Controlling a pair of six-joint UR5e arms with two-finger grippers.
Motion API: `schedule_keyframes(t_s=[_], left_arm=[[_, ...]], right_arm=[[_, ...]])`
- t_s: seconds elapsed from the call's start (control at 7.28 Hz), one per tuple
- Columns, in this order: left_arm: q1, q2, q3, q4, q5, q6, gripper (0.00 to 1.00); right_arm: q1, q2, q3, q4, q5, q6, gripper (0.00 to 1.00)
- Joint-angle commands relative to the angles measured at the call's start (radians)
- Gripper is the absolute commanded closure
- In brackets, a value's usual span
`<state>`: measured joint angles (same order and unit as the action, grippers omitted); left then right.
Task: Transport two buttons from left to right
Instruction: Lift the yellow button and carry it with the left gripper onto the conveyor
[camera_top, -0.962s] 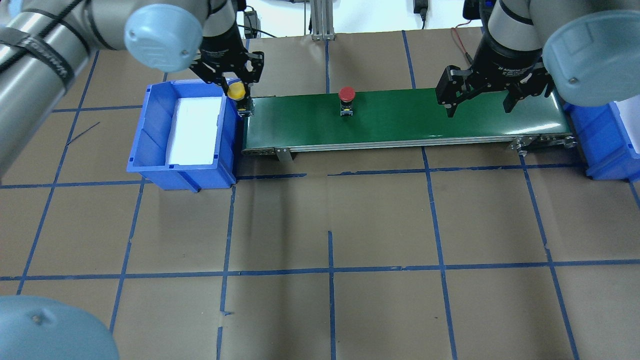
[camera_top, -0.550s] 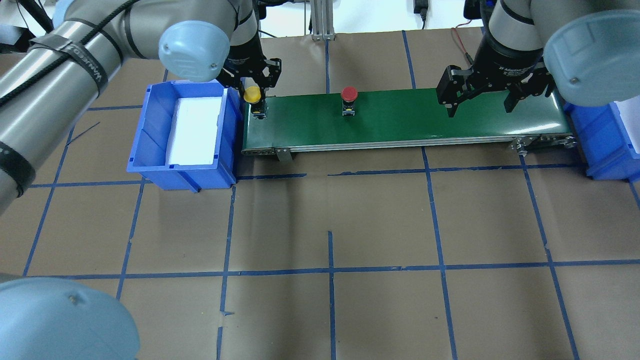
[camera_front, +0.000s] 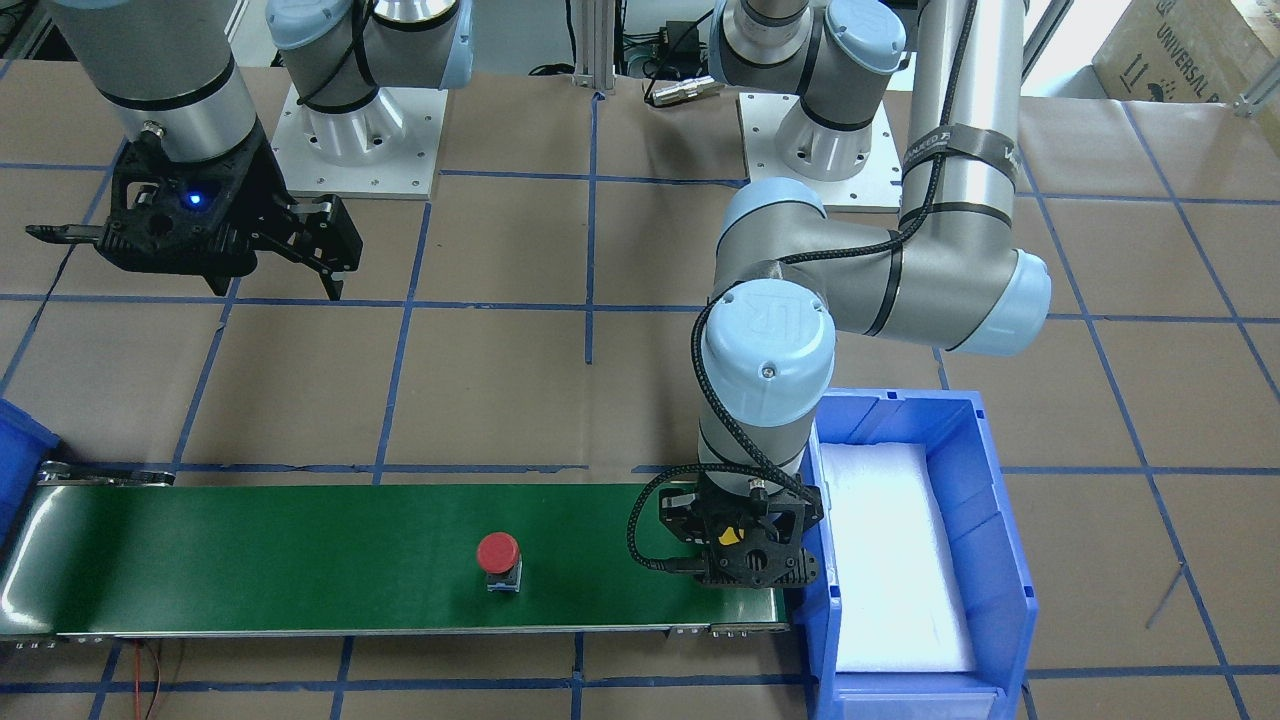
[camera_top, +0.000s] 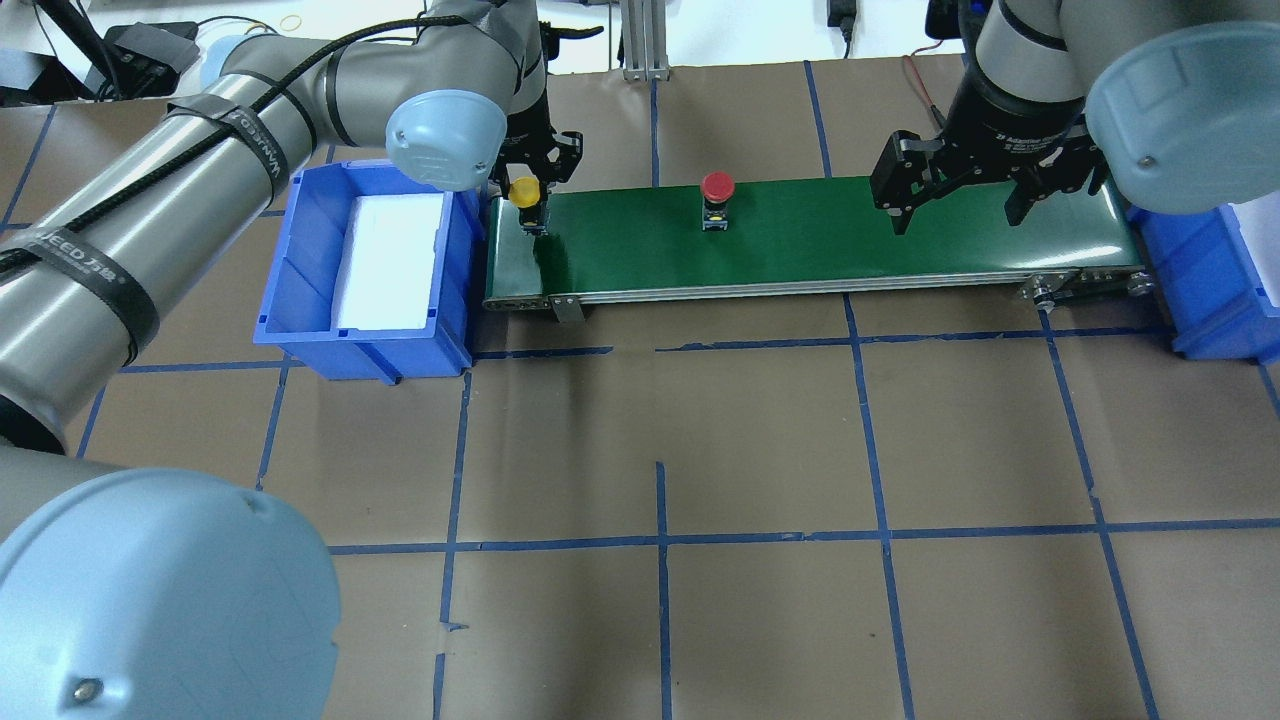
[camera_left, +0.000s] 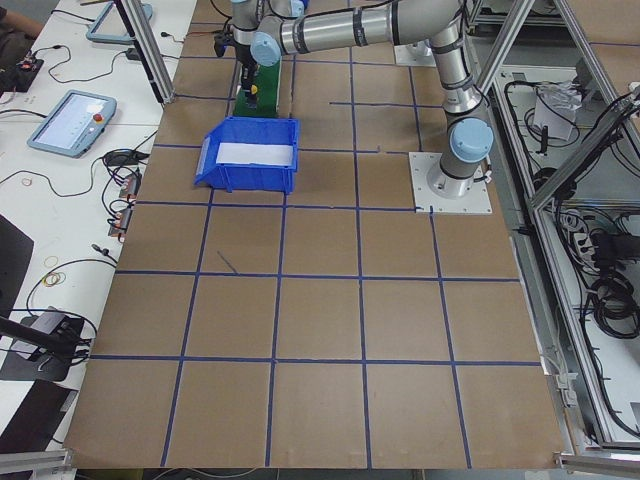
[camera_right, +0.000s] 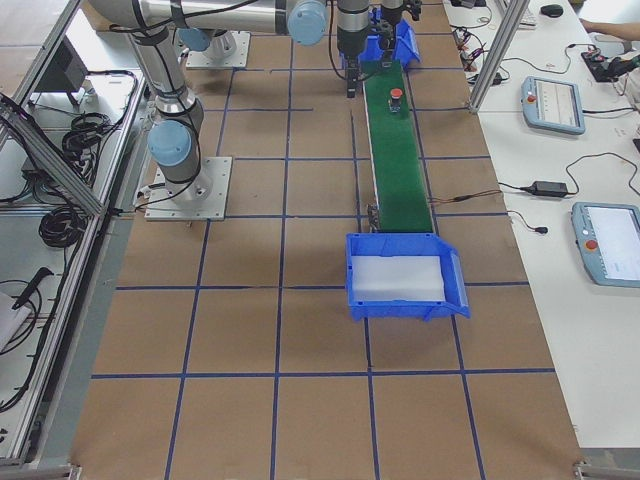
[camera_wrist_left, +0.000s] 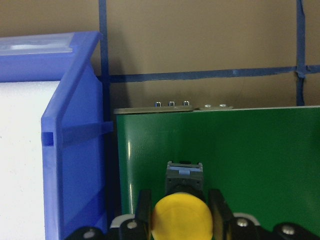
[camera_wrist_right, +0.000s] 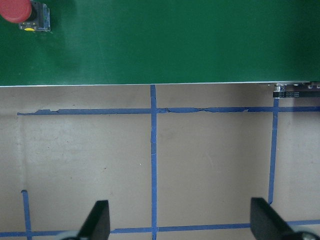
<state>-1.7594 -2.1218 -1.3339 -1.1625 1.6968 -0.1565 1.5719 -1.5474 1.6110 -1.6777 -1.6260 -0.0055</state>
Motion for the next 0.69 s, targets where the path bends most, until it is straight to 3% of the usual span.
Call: schedule_keyframes(t_s=[0.0,0.14,0.55], left_arm=[[0.0,-0.004,0.001,0.003,0.006,0.002,0.72],[0.0,-0.004,0.001,0.003,0.007,-0.009,0.01],[0.0,0.002,0.007,0.003,0.007,-0.003,0.0]], right_arm=[[0.003,0.001,0.0,-0.005,0.0,0.001,0.0],[0.003,0.001,0.0,-0.004,0.0,0.001,0.0],[-0.041,0.0,-0.029,-0.001,0.047,0.018,0.0]])
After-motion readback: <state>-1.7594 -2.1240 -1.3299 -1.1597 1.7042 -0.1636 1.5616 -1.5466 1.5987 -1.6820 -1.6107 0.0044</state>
